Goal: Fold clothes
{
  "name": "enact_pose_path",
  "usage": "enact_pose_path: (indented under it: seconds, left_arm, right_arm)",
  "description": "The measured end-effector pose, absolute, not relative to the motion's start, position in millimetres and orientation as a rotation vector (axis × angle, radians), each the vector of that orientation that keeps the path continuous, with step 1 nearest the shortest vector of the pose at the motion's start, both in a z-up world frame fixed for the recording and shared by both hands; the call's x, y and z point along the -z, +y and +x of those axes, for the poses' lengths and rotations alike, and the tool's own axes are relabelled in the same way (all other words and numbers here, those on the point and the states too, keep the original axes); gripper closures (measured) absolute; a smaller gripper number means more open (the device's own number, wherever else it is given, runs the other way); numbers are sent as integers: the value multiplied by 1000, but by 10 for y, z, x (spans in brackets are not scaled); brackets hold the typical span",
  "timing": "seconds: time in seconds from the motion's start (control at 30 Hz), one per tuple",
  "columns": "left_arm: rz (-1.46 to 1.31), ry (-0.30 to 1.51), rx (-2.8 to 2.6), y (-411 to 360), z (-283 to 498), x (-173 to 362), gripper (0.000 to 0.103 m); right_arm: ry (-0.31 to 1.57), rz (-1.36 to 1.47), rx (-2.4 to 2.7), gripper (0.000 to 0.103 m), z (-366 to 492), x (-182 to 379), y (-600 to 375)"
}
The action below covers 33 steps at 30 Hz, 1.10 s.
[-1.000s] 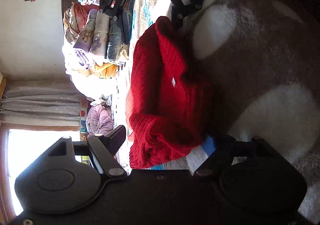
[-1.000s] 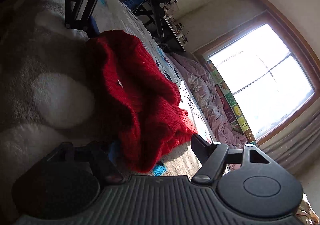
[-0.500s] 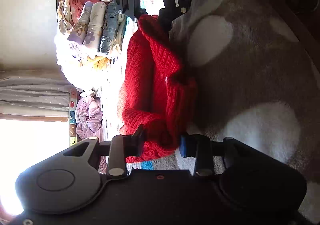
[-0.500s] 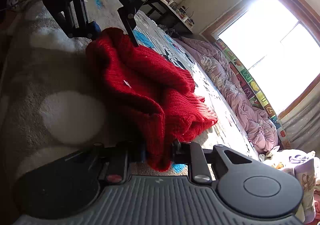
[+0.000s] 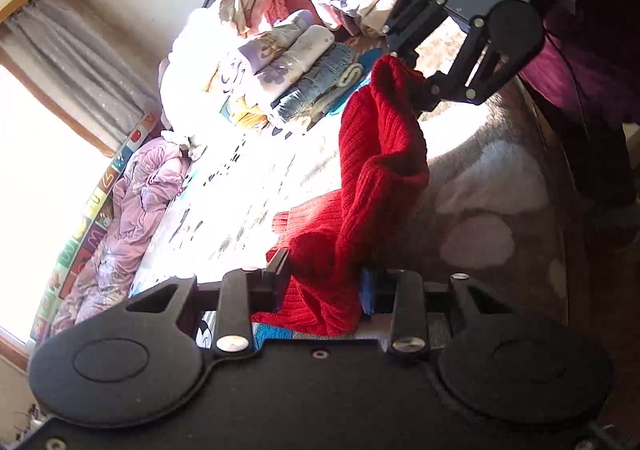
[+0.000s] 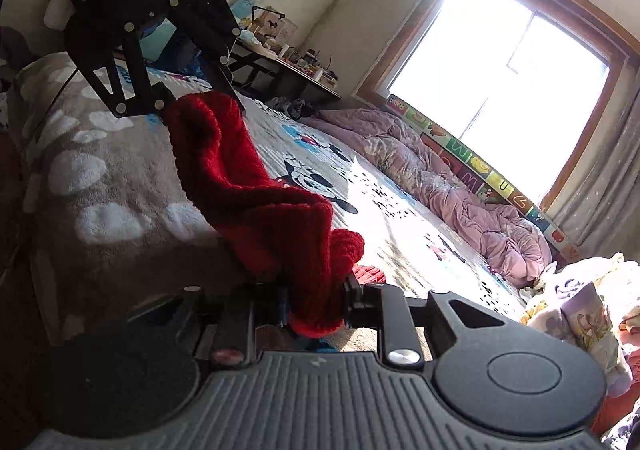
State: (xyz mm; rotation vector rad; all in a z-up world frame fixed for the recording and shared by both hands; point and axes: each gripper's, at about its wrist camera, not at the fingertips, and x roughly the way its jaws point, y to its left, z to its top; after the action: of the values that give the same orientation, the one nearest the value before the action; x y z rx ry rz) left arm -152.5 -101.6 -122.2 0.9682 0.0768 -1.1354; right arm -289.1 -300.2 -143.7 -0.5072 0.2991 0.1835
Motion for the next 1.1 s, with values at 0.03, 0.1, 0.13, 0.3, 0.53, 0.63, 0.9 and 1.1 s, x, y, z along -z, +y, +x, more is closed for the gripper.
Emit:
enact_pose_path:
  seconds: [0.03,0.1,0.13,0.3,0.53,0.63,0.9,1.1]
  left_arm:
    - [903,130,1134,-1026,-1395,1150,69]
    - [778,236,1134,-1077,-1122,1039,70]
    - [709,286,1135,-1101,-981,1005,70]
    - [456,455,1103,-1317,-391,983,70]
    - [176,648,1029,-1475,346,1129,70]
    - [61,733,1010,-1476,623,1263,71]
    - [-115,870,937,-1440,1154,1783,73]
    - [-171,895,900,-1379,1252,1956,59]
  right_arm:
    - [286,-447,-180,78,-2806,1369,-3087]
    - [265,-342,-173,78,-2651,1265,-3233]
    - [256,-273,-171,78,-2563,1228,-3333]
    - [250,-16,-168,78,-2070,1161,-3770]
    - [283,330,-182,79,-1306,1446,-4322]
    - [299,408,-190,79,-1077,1590,-4481]
    - [410,639,-248,79,-423,2094,-4824]
    - [444,677,-275,78,-237,2259,-4872]
